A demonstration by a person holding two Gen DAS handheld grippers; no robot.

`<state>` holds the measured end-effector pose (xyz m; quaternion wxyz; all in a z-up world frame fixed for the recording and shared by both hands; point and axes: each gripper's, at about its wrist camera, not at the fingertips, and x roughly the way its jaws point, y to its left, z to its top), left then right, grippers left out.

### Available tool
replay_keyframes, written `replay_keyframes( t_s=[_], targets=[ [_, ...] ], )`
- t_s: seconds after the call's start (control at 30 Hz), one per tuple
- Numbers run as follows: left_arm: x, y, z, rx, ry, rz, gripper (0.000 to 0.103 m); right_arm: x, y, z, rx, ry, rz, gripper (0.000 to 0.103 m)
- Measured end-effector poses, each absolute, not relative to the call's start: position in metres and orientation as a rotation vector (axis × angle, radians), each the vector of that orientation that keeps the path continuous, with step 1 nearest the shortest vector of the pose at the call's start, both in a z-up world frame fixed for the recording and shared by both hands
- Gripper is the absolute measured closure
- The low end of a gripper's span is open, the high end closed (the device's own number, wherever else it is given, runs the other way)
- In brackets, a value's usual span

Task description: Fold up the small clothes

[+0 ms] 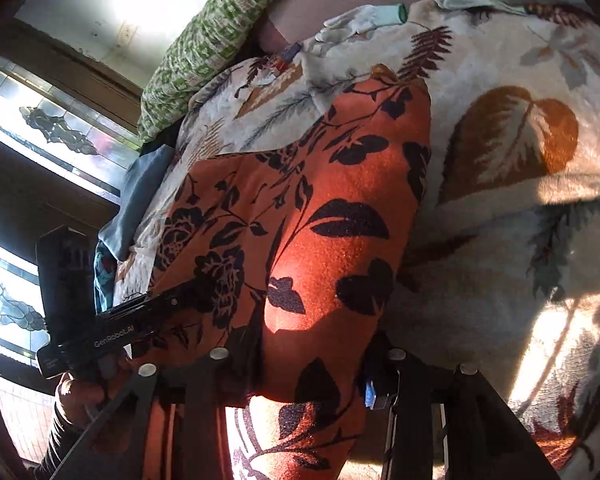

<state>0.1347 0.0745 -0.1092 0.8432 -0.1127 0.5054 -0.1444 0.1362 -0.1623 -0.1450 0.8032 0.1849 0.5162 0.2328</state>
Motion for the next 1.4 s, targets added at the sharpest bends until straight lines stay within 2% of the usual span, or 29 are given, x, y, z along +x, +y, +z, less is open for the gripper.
replay_keyframes(
  t_s=[0.17,0.27,0.43,0.57,0.67,0.7,0.73,0.77,0.8,0.83,1.03,1.07,1.13,1.2,1.3,1.4],
  targets=[
    [0.134,0.053,-0.045,-0.233,0.914,-0.336,0.070,0.130,-0.179,-0.079,0.332,0.960,0.511,0.063],
    [0.148,0.038,-0.028,-0.228,0.867,-0.352,0.070,0.138,-0.199,-0.049,0.328,0.899,0.523,0.063],
    [0.172,0.017,-0.044,-0.220,0.881,-0.354,0.070,0.160,-0.224,-0.042,0.313,0.879,0.519,0.063],
    [0.188,0.007,-0.085,-0.208,0.928,-0.345,0.068,0.178,-0.237,-0.070,0.345,0.918,0.489,0.063],
    [0.200,0.002,-0.134,-0.204,1.037,-0.308,0.063,0.191,-0.247,-0.113,0.380,0.978,0.458,0.062],
    [0.202,0.001,-0.150,-0.186,1.089,-0.281,0.050,0.195,-0.251,-0.131,0.392,1.017,0.429,0.056],
    [0.202,0.006,-0.157,-0.201,1.089,-0.277,0.044,0.199,-0.256,-0.150,0.393,1.066,0.384,0.053],
    [0.198,0.013,-0.156,-0.226,1.074,-0.262,0.032,0.201,-0.259,-0.166,0.380,1.118,0.332,0.049],
    [0.195,0.020,-0.152,-0.236,1.075,-0.245,0.025,0.201,-0.264,-0.176,0.398,1.136,0.315,0.039],
    [0.192,0.026,-0.146,-0.234,1.072,-0.229,0.025,0.196,-0.270,-0.175,0.433,1.120,0.312,0.036],
    [0.156,0.042,-0.100,-0.196,0.962,-0.231,0.025,0.164,-0.274,-0.109,0.447,0.955,0.330,0.036],
    [0.149,0.042,-0.096,-0.188,0.953,-0.239,0.023,0.158,-0.270,-0.099,0.475,0.929,0.380,0.035],
    [0.137,0.036,-0.100,-0.161,0.964,-0.244,0.015,0.152,-0.258,-0.090,0.539,0.915,0.478,0.027],
    [0.136,0.025,-0.117,-0.087,1.006,-0.229,0.013,0.155,-0.247,-0.106,0.628,0.969,0.547,0.026],
    [0.141,0.019,-0.148,0.018,1.112,-0.157,0.013,0.163,-0.250,-0.163,0.695,1.124,0.430,0.026],
    [0.139,0.028,-0.143,-0.053,1.094,-0.163,0.013,0.161,-0.249,-0.153,0.703,1.091,0.437,0.026]
  ],
)
